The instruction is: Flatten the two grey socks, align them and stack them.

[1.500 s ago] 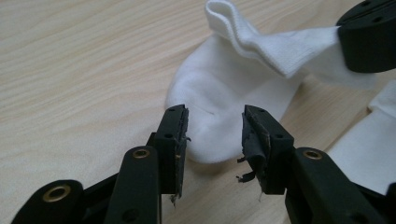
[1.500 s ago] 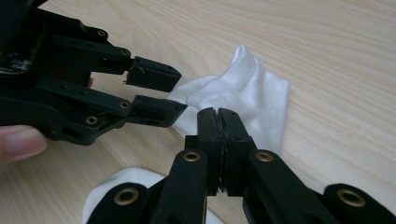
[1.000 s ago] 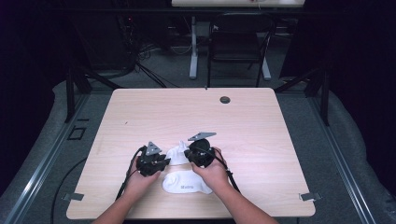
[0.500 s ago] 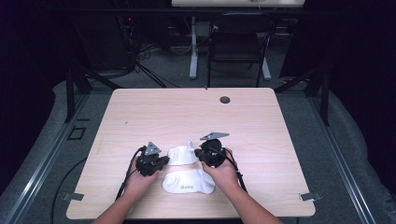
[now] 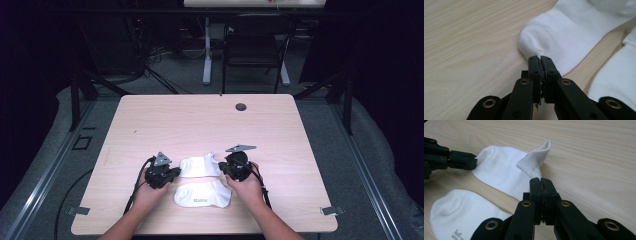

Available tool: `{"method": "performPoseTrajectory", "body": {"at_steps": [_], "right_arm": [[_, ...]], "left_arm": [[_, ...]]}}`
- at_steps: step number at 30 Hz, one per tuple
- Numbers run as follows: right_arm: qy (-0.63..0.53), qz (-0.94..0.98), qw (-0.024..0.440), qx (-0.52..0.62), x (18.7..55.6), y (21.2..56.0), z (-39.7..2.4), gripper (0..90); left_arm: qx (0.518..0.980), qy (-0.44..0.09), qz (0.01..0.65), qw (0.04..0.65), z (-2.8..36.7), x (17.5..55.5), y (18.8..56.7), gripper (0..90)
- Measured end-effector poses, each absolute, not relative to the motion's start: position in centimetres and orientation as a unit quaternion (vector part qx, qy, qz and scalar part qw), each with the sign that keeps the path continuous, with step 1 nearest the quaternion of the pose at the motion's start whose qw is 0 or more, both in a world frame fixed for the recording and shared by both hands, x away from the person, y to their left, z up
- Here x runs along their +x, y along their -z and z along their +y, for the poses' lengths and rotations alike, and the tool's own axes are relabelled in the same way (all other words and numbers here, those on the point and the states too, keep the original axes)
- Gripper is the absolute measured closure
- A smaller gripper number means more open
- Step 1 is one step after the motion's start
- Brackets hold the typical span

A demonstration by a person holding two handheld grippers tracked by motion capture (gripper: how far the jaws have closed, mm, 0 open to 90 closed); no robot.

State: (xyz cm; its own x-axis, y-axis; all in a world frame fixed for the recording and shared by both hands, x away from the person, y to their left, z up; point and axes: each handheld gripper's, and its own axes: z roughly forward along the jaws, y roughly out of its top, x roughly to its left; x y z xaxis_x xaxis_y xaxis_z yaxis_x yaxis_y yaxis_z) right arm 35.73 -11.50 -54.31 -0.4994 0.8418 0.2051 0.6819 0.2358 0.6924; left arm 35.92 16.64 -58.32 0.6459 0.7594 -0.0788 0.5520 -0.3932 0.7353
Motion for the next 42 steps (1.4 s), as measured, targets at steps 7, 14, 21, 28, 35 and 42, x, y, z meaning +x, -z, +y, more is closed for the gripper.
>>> {"method": "performPoseTrajectory", "body": {"at_steps": [7,14,21,28,35,42], "right_arm": [[-0.365,0.773,0.1,0.509,36.0,55.6,-12.7,89.0],[-0.355,0.773,0.089,0.517,36.0,56.4,-13.2,85.6],[-0.372,0.763,0.094,0.52,36.0,55.9,-13.8,76.0],[-0.38,0.763,0.102,0.513,36.2,56.0,-13.8,69.9],[-0.377,0.766,0.112,0.509,36.5,55.9,-13.5,66.9],[-0.375,0.768,0.124,0.503,37.0,55.3,-13.1,64.5]], "left_arm": [[0.823,-0.133,0.399,0.382,16.7,35.8,58.3,87.5],[0.823,-0.132,0.399,0.384,16.7,35.8,58.3,87.3],[0.821,-0.126,0.403,0.385,16.8,35.7,58.3,85.4],[0.817,-0.13,0.402,0.391,16.9,35.8,57.8,80.9],[0.815,-0.141,0.403,0.393,16.8,36.1,57.4,72.4],[0.812,-0.137,0.412,0.389,16.7,36.4,57.7,69.1]]}}
